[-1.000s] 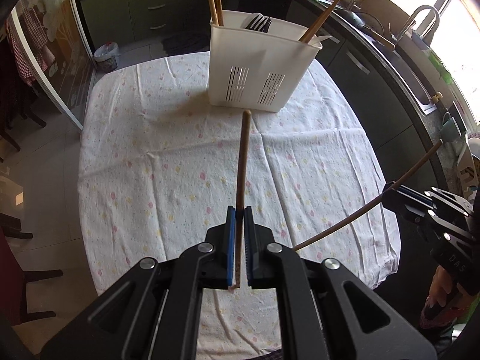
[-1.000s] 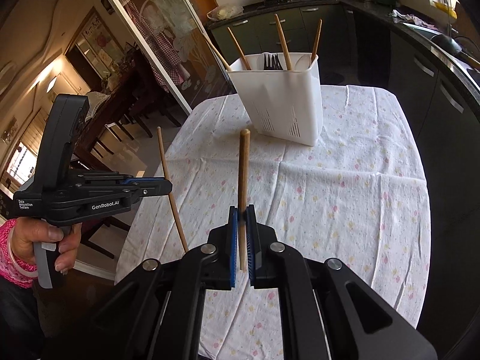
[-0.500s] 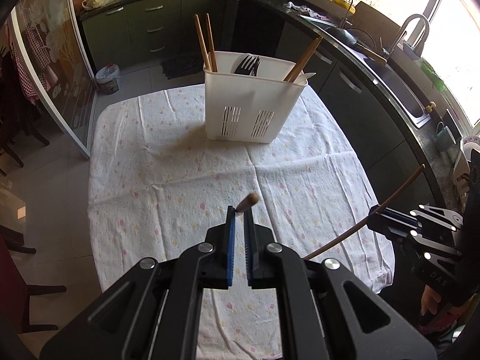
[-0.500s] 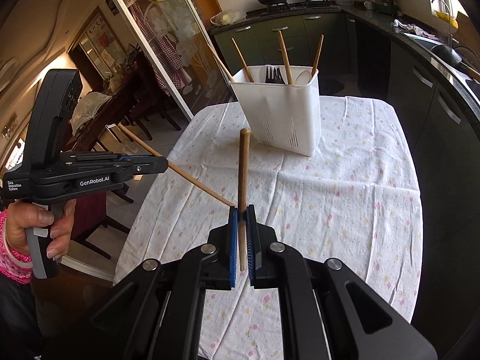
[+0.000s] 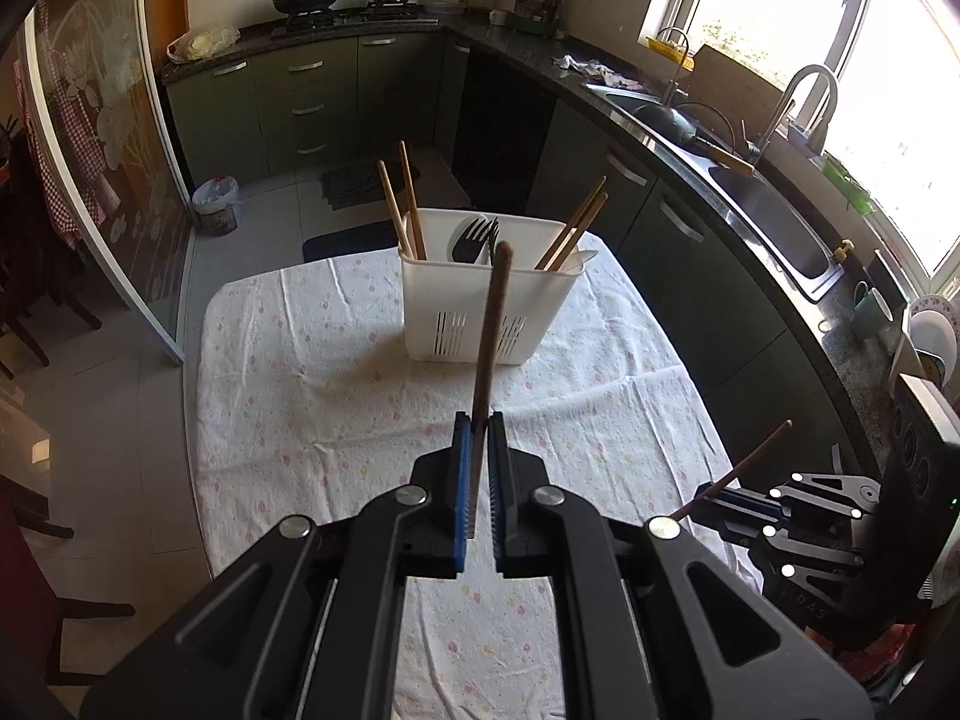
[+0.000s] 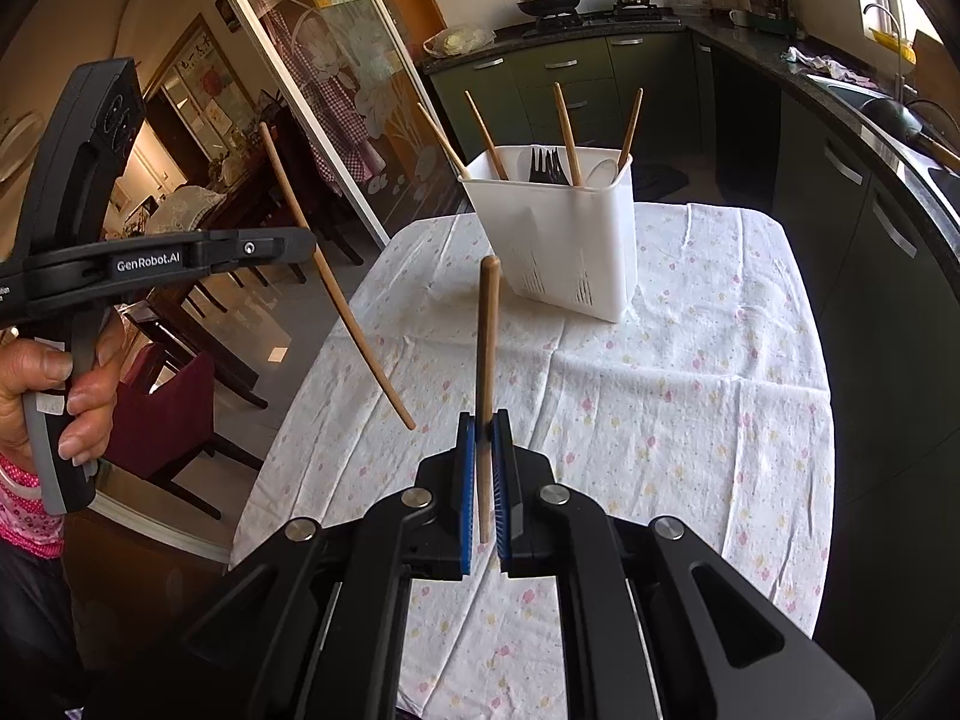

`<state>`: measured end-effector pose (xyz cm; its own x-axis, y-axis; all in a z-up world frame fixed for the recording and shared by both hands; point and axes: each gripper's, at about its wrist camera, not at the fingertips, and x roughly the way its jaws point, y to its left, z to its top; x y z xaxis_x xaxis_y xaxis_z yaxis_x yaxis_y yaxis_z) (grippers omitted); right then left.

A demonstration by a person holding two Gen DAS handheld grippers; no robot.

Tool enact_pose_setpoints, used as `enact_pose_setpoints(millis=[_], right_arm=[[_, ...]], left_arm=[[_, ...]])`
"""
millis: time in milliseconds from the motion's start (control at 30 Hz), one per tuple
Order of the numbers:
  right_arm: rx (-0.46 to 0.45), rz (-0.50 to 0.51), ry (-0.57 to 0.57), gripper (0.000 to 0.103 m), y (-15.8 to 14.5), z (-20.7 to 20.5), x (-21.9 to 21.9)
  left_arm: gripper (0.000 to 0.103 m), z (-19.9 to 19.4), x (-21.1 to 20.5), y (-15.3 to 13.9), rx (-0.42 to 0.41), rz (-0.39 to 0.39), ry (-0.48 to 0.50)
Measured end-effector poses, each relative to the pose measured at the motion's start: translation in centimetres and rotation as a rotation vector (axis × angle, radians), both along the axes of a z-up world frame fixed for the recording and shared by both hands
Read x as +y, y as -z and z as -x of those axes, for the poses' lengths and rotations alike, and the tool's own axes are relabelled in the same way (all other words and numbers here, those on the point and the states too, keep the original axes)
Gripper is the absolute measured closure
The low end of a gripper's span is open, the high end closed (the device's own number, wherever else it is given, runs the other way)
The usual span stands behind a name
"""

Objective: Organize utensils
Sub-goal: 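Lift both held chopsticks upright and carry them over the white caddy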

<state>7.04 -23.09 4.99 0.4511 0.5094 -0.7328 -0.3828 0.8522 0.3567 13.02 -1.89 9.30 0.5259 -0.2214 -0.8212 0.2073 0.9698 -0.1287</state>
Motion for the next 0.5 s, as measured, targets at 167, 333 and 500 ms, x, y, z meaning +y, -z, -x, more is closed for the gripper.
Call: enact_pose_setpoints(millis=[167,333,500], right_arm=[[-0.003,-0.006,0.002,0.097,-0.2,0.0,-0.5],[0.001,-0.016,0.010,0.097,0.0,-0.2,-1.2],[0.014,-0.027,0.020,0.097,0.4,-0.7,-2.2]], left_arm=[[0.097,-1.7,-0.8,-3.7,-0.068,0.004,-0.007],[0.098,-4.3,-1.6,-6.4,-0.114,0.015,-0.032],[0.098,-7.1,-2.4,-8.2,-0.134,0.018,-0.053]])
